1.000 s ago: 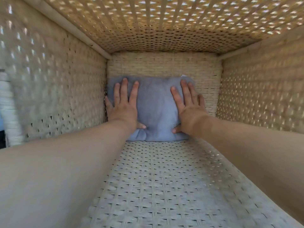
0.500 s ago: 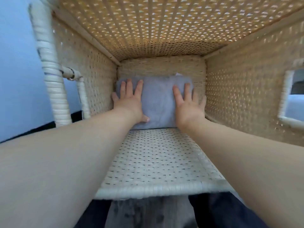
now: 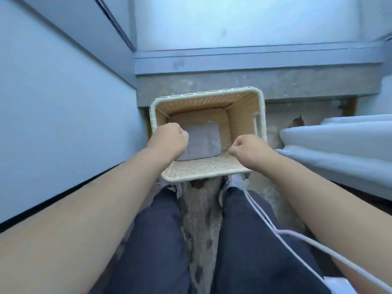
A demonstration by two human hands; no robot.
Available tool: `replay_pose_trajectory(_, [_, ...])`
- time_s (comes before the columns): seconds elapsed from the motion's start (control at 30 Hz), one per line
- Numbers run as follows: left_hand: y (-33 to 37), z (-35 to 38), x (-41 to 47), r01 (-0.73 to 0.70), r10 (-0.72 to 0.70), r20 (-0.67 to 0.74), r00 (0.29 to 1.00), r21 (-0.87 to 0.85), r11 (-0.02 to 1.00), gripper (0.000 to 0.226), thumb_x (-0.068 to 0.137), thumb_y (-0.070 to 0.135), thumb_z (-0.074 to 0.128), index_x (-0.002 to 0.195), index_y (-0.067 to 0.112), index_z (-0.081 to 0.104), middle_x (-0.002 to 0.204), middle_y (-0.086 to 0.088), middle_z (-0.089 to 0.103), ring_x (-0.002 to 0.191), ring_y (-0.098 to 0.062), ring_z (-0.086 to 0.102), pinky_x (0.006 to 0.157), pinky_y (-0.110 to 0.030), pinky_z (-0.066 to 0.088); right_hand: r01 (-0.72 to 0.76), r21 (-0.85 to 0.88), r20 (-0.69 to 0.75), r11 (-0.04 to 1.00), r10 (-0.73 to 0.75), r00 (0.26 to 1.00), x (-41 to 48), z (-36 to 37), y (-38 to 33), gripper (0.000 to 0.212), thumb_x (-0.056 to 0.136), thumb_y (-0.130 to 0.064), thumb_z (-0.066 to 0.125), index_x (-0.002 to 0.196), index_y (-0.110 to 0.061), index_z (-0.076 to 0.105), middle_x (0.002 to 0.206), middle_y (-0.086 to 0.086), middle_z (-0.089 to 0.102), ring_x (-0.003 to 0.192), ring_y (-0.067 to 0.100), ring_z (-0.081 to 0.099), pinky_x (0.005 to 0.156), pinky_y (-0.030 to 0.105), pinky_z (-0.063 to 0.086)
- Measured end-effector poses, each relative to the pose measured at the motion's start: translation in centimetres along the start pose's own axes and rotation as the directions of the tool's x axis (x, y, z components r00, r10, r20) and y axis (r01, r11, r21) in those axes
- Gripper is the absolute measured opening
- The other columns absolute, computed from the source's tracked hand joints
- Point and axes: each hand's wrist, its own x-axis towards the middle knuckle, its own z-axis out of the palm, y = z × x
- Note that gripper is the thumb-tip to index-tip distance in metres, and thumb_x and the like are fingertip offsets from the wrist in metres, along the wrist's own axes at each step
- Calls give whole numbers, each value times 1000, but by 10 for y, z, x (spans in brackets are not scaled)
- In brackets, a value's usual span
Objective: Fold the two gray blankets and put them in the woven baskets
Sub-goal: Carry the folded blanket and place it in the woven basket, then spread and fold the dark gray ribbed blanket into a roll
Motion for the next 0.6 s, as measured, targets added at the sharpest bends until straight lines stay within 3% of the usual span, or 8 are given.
replay_pose_trajectory(0.13, [66,-90,-68,-40,19,-139,990,-154,987,35,89,17,38,54,14,36,58,-1,40,72,-26,38,56,-33,18,169,174,-173,970,-139,975,-95,-70,-29,24,87,-22,45,66,-12,52,68,-1,53,72,22,48,59,33,32])
replay_pose_trajectory(0.23, [91,-129,-121,-89,54,-236,970,-140,986,29,85,11,39,57,17,31,75,-13,55,79,-32,48,61,-36,29,247,340,-232,907,-174,957,-144,-106,-31,35,82,-14,43,48,-18,42,51,-6,41,57,21,36,59,32,28])
replay_pose_trajectory(0.3, [95,-144,-154,-38,-24,-312,950,-190,981,29,86,11,40,59,18,34,75,-13,57,77,-31,51,63,-31,37,274,443,-245,853,-179,953,-165,-120,-23,38,79,-12,44,43,-19,34,49,-5,32,55,21,25,63,38,24])
replay_pose_trajectory(0.37, [90,-145,-195,19,-128,-367,921,-288,957,23,77,29,33,57,18,36,56,0,43,56,-15,40,48,-16,29,321,414,-213,852,-252,944,-181,-128,-13,41,81,-17,49,45,-20,30,51,-3,27,55,19,22,62,39,22])
replay_pose_trajectory(0.43, [80,-129,-238,68,-222,-431,875,-343,937,24,72,34,31,52,21,27,45,3,29,45,-11,28,41,-21,25,374,307,-142,875,-346,927,-196,-133,1,46,84,-26,56,48,-21,29,47,-7,26,44,11,23,55,31,21])
replay_pose_trajectory(0.5, [71,-104,-284,141,-354,-451,820,-440,887,36,79,32,38,49,19,23,45,3,27,45,-11,26,46,-28,22,412,197,-88,890,-403,911,-209,-140,14,47,85,-29,58,49,-21,28,42,-10,25,36,7,22,51,27,20])
replay_pose_trajectory(0.6, [58,-63,-345,279,-539,-427,726,-534,798,40,88,30,37,53,17,22,48,2,28,49,-16,30,49,-33,22,452,110,-76,885,-446,892,-224,-146,20,42,86,-32,58,53,-20,36,47,-6,33,41,10,29,51,27,24])
